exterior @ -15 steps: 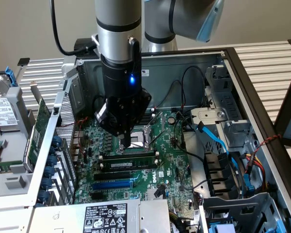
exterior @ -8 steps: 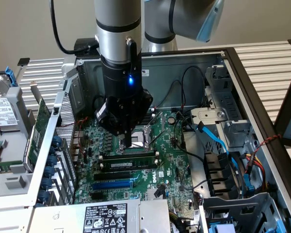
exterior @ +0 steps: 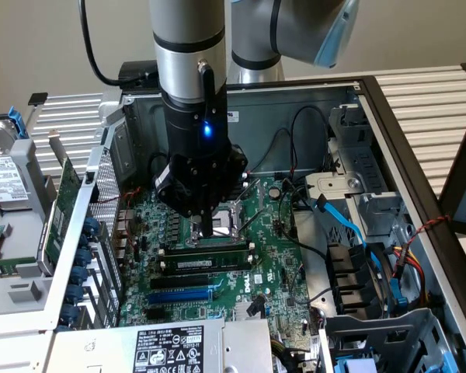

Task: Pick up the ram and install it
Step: 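Press down the ram until it locks into place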

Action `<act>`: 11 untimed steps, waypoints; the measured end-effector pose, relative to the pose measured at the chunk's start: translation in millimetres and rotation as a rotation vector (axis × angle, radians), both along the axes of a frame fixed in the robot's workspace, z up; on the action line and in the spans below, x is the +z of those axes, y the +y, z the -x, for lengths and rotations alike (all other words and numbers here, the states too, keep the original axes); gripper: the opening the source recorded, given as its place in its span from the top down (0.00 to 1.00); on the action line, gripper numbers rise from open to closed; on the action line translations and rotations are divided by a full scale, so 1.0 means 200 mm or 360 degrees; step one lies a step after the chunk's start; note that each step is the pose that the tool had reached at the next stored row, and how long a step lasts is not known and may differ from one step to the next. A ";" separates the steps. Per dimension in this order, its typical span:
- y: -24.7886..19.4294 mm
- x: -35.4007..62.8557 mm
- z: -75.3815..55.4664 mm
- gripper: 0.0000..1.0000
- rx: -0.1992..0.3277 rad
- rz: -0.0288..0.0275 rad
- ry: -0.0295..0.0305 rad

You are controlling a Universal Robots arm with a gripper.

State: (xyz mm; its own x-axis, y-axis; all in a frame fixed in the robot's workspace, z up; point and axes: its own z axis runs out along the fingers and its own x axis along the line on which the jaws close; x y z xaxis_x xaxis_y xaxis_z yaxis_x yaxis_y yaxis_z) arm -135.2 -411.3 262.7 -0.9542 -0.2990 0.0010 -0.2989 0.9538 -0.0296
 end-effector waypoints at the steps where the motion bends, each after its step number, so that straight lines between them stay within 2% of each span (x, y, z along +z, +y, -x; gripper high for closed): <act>1: 0.000 -0.001 0.00 0.90 -0.0018 0.00017 -0.00027; 8: 0.000 -0.006 0.00 0.90 -0.0144 0.00125 -0.00206; 11: 0.000 -0.008 0.00 0.90 -0.0205 0.00149 -0.00237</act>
State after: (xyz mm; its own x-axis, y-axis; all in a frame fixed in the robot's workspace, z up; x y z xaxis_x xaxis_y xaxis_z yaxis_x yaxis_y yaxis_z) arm -135.2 -411.3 261.1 -0.9847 -0.1741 -0.0112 -0.1735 0.9839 -0.0422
